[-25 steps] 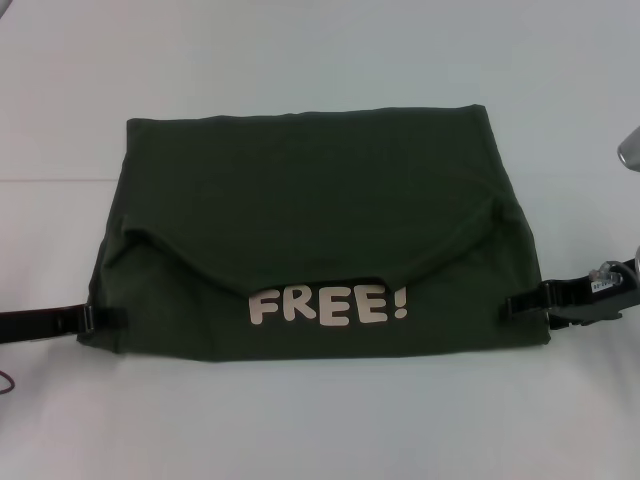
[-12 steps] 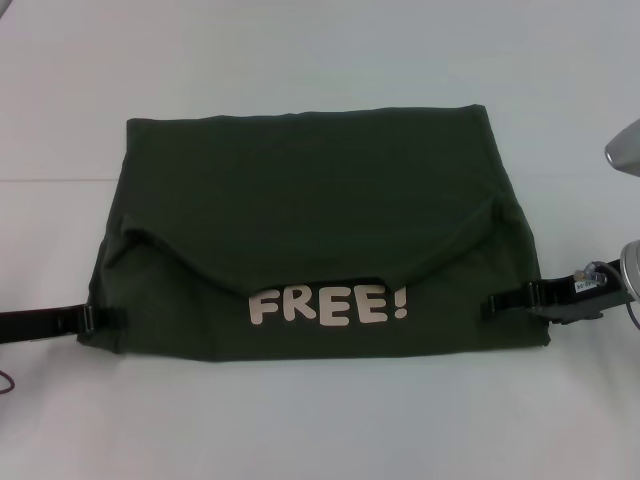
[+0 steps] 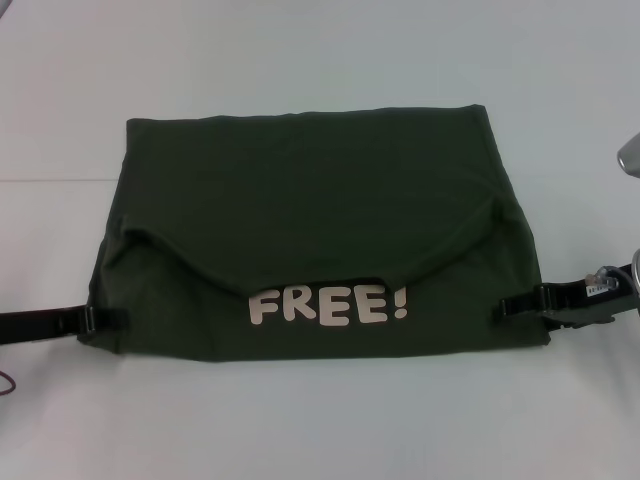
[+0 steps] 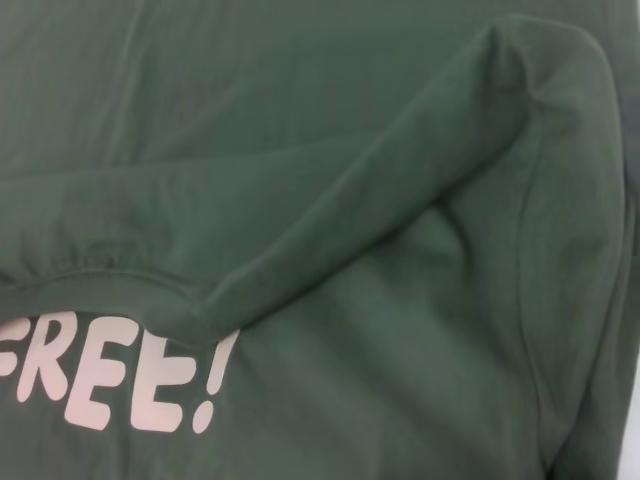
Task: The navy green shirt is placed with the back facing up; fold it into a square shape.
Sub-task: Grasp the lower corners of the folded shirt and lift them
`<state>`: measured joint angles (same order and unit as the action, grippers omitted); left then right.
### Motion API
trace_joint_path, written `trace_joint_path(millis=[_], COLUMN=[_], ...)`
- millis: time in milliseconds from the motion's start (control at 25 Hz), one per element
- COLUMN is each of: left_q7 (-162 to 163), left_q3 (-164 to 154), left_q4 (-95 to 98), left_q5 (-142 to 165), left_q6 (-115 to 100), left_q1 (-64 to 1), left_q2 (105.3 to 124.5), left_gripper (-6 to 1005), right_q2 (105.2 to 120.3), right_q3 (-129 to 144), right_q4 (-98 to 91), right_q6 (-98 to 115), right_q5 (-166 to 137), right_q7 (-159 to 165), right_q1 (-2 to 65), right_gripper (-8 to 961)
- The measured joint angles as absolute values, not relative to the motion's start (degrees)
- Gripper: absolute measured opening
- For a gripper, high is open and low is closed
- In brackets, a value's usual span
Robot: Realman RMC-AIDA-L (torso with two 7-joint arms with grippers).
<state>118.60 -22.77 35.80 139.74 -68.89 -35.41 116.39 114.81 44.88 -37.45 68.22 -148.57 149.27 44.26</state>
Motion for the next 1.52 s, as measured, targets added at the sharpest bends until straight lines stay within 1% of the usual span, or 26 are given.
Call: trace_joint_path(millis=[880, 1120, 1200, 1520], left_q7=[118.63, 118.59, 118.59, 118.72], left_q3=[-22.76, -22.68, -22.67, -22.67], left_q4=[35.86, 35.86, 35.86, 35.86], left_q5=[139.34, 139.30, 139.30, 139.48], left_q6=[-69.00, -69.17, -69.17, -69.34], left_q1=[-35.35, -35.49, -35.55, -35.68], left_q2=[116.45, 116.39, 116.35, 116.28], left_gripper=[46, 45, 45, 45], right_q2=[115.83, 115.85, 115.84, 115.69], right_q3=[44.87, 44.53, 44.53, 44.54], right_q4=[-37.69, -37.72, -37.73, -37.77], right_q6=[67.63, 67.49, 67.49, 67.50], right_q5=[-147.21, -147.14, -147.13, -147.06], right_q7=[146.69, 146.53, 146.52, 146.51], right_q1=[43.91, 43.86, 43.86, 43.77], right_gripper=[796, 569, 315, 164])
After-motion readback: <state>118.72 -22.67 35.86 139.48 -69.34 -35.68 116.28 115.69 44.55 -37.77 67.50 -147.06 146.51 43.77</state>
